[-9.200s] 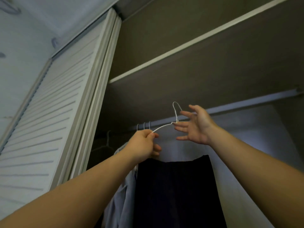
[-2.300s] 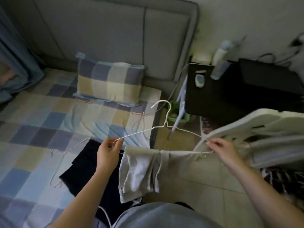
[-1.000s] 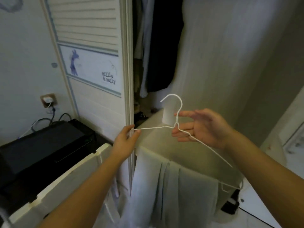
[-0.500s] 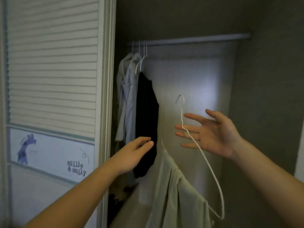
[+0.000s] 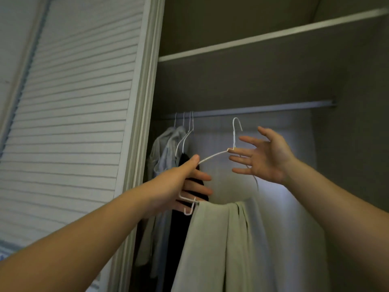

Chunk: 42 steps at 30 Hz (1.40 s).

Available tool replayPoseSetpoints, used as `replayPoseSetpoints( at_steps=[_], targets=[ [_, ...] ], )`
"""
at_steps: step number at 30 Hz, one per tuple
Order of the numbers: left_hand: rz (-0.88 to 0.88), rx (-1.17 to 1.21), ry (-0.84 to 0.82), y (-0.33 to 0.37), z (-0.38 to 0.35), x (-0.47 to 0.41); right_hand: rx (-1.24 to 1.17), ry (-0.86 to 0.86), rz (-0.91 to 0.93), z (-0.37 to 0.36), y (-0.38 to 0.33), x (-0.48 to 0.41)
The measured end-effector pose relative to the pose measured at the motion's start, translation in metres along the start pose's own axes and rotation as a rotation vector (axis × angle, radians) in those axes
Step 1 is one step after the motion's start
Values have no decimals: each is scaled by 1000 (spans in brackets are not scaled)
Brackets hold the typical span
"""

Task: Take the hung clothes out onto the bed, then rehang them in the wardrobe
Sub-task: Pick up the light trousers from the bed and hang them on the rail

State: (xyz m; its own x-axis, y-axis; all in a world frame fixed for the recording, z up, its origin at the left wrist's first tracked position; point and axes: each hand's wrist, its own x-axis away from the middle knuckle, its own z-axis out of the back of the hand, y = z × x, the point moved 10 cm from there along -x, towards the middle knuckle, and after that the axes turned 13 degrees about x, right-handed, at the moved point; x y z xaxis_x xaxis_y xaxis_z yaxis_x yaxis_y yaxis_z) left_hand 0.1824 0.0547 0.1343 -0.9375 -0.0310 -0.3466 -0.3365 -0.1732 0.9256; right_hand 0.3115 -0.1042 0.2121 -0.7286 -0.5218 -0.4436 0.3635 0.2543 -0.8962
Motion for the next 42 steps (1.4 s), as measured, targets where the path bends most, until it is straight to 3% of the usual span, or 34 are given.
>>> replayPoseSetpoints(
  at_steps=[9, 15, 30, 37, 42],
  targets=[
    [-381, -269, 349, 99, 36, -73, 40, -45, 134, 1, -62, -120],
    [-468, -414, 495, 130, 45, -124, 45, -26, 176, 9, -85, -178],
    [-368, -826, 533, 97, 43, -195, 111, -74, 119, 33, -30, -243],
    [-440, -765, 609, 115, 49, -202, 13, -88, 199, 29, -43, -251],
    [-380, -735, 632, 117, 54, -216, 40, -120, 175, 26, -45, -261]
  ],
)
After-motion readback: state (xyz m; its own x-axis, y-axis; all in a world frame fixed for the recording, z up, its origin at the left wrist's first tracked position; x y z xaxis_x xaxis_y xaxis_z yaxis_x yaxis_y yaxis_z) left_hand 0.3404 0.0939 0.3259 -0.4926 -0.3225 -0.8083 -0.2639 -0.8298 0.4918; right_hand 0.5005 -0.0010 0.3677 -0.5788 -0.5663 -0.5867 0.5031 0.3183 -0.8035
